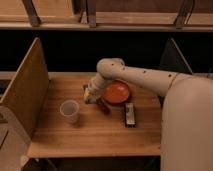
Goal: Place the white sponge in the ceramic cup
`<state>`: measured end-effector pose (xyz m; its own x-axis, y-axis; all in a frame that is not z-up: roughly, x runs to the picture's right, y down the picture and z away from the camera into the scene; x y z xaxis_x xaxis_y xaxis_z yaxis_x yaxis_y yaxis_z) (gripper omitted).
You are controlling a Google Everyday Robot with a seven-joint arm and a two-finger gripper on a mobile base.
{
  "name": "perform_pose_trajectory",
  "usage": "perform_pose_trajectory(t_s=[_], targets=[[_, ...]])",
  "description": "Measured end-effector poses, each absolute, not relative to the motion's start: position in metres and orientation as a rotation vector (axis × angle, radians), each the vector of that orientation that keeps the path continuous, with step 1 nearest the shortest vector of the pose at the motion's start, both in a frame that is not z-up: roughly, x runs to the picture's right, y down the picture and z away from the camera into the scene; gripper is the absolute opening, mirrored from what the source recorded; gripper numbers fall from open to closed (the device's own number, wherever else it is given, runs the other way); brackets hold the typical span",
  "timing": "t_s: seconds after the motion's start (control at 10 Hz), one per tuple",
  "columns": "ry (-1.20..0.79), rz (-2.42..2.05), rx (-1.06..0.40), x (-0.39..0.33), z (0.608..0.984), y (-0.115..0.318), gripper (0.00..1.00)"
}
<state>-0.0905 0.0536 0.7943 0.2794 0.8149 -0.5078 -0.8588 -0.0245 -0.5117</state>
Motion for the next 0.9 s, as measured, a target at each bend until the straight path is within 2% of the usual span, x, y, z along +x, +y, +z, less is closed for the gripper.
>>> perform_pose_trajectory(t_s=[0.4,0.9], targets=[[0.155,1.184,-0.733,-0.114,0.783,0.032,0.00],[0.211,1.078,-0.699,-0.157,0.759,0.033,0.00]])
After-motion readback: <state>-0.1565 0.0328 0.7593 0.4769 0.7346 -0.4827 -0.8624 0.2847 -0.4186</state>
